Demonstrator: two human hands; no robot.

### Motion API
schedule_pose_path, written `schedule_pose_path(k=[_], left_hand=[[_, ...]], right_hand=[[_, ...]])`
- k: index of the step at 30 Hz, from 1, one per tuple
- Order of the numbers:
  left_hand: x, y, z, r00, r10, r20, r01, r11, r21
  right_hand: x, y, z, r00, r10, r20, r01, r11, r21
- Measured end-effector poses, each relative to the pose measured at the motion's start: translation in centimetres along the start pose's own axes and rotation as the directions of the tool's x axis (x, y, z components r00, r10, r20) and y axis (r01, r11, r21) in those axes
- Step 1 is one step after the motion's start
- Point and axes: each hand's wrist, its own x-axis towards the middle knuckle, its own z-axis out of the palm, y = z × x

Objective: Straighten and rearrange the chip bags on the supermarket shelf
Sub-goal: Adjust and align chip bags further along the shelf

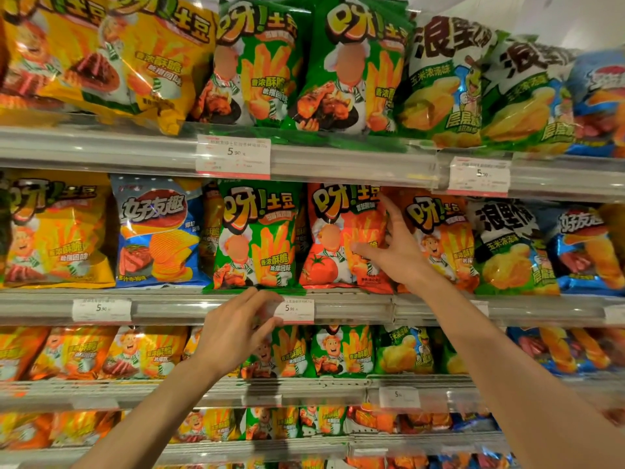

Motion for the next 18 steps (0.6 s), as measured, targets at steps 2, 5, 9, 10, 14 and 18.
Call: schedule_pose_path(k=[2, 5, 9, 10, 14, 18], left_hand=[[0.0, 0.0, 0.0, 1.000, -0.003, 0.000, 0.003, 1.000, 0.005], [0.0, 0.1, 0.0, 1.000, -0.003, 0.001, 0.003, 1.000, 0.011], [-0.1, -0.2, 0.2, 1.000, 0.004, 0.009, -0.004, 1.000, 0.019], [-0.1, -0.2, 0.2, 1.000, 0.000, 0.011, 0.000, 1.000, 0.016], [-0.2, -0.2, 0.3, 1.000, -0.004, 0.014, 0.004, 1.000, 0.003], [-0.3, -0.2, 0.3, 1.000, -0.008, 0.009, 0.008, 1.000, -0.019]], right_hand=[[0.0, 0.0, 0.2, 1.000, -0.003, 0.006, 0.003, 1.000, 0.018], [-0.7, 0.4, 0.2, 1.000, -0.009, 0.027, 0.009, 1.000, 0.021], [-2.5, 2.1, -0.4, 0.996, 0.035, 0.077, -0.036, 0.999, 0.008], [-2.8, 2.4, -0.5, 0.995, 0.052, 0.083, -0.052, 0.999, 0.001], [-2.8, 2.7, -0.4, 0.994, 0.064, 0.091, -0.064, 0.998, 0.001], [-2.6, 2.7, -0.2, 0.993, 0.060, 0.099, -0.062, 0.998, 0.019]])
